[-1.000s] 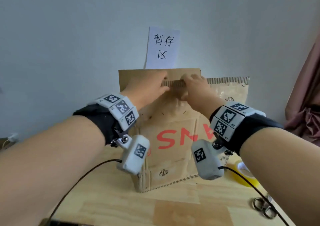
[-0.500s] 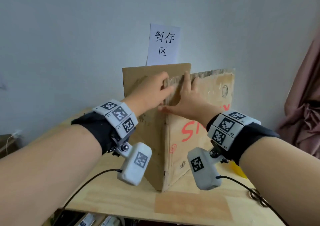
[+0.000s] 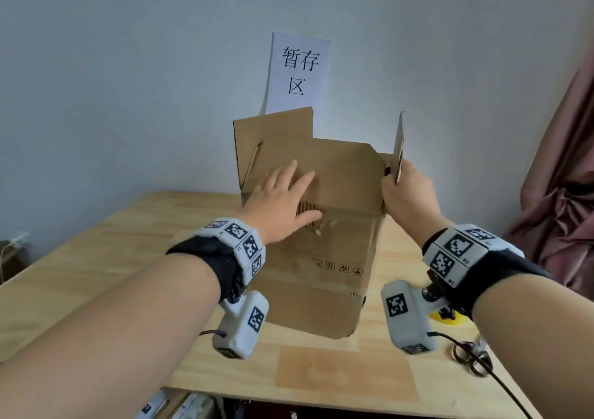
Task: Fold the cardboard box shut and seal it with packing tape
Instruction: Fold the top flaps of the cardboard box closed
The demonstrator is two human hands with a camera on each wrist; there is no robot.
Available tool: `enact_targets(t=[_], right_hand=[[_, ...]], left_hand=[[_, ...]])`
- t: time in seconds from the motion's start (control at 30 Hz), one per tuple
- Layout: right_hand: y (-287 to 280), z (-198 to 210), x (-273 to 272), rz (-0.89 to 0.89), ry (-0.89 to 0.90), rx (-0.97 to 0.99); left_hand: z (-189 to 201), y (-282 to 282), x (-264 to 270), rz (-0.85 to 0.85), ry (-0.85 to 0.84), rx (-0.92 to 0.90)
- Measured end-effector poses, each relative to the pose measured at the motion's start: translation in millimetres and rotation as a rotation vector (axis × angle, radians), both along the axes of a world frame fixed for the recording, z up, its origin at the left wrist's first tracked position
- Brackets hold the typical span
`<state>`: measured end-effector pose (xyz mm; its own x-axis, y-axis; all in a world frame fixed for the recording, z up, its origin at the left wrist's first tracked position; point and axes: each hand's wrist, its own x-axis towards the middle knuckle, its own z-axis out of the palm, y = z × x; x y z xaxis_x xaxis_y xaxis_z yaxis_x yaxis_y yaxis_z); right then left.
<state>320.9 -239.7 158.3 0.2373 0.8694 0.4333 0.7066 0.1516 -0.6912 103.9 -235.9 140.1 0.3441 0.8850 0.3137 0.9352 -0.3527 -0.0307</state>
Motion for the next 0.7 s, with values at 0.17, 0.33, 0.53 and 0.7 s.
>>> enact_targets(t=[0.17,0.33,0.53,0.7], right_hand=[[3.7,7.1,1.5,0.016,0.016,-0.067],[0.8,9.1,3.6,0.025,-0.018,-0.107],[-1.5,8.0,8.7,0.083,0.005,-0.095],[2.7,3.7,9.9,0.086,-0.042,-0.078]], left_hand=[[5.7,17.3,25.2,0.002,0.032,-0.053],[15.4,38.0,35.2,-0.024,0.126,-0.149],[2.0,45.6,31.2,-0.088,0.069,-0.188],[-16.1,39.1,28.5,-0.067,-0.021,0.021]])
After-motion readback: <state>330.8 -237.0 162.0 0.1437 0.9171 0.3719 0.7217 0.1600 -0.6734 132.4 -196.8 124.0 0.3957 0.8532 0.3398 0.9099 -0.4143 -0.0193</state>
